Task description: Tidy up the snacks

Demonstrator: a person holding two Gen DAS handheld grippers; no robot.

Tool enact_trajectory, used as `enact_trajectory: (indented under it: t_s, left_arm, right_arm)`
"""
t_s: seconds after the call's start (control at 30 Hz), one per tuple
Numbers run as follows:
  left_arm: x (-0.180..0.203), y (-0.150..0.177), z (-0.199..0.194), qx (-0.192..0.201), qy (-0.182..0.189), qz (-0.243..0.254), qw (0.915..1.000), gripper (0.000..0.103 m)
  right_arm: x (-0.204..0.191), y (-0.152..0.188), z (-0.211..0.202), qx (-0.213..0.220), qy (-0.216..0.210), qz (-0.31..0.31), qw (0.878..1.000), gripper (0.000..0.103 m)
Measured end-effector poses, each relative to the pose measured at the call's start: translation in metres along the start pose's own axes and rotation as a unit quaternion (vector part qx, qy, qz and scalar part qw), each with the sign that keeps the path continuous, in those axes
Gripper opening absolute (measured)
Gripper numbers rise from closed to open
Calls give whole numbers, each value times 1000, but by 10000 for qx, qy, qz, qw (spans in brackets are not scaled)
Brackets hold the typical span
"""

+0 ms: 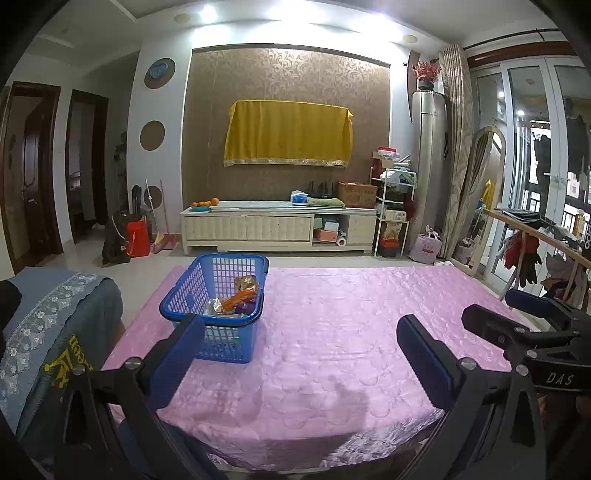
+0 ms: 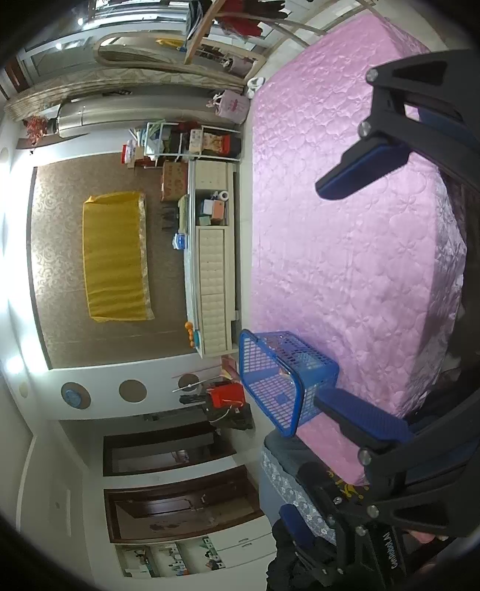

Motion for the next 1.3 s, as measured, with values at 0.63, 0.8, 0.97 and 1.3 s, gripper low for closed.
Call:
enact_trajectory:
  t_s: [0.63,0.8,0.97,1.3]
  left_arm:
    - [0,7,-5,-65,95,-74,9999,103]
    - [3,7,-6,-76,117,-49,9999,103]
    - [4,7,-5,-112,139,-96,9998,103]
    - [5,9,-7,-163,172,-147,9996,103]
  right_arm:
    - [-7,-4,-9,34,-38,-75,10000,103]
    - [-9,-4,-7,5,-25,-43,10000,103]
    - [-8,-3,-7,-1,-12,-39,10000,103]
    - [-8,-2,-5,-30,16,-23,10000,103]
Point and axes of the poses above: each gripper's, at about its wrist camera, not at the fingertips, and z roughly the way its jaws point, x to its right, y to its underside, the point moved 5 cm from there along z, roughly the way its jaws point, and after that the axes turned 3 degrees about y, right-handed, at the moved point
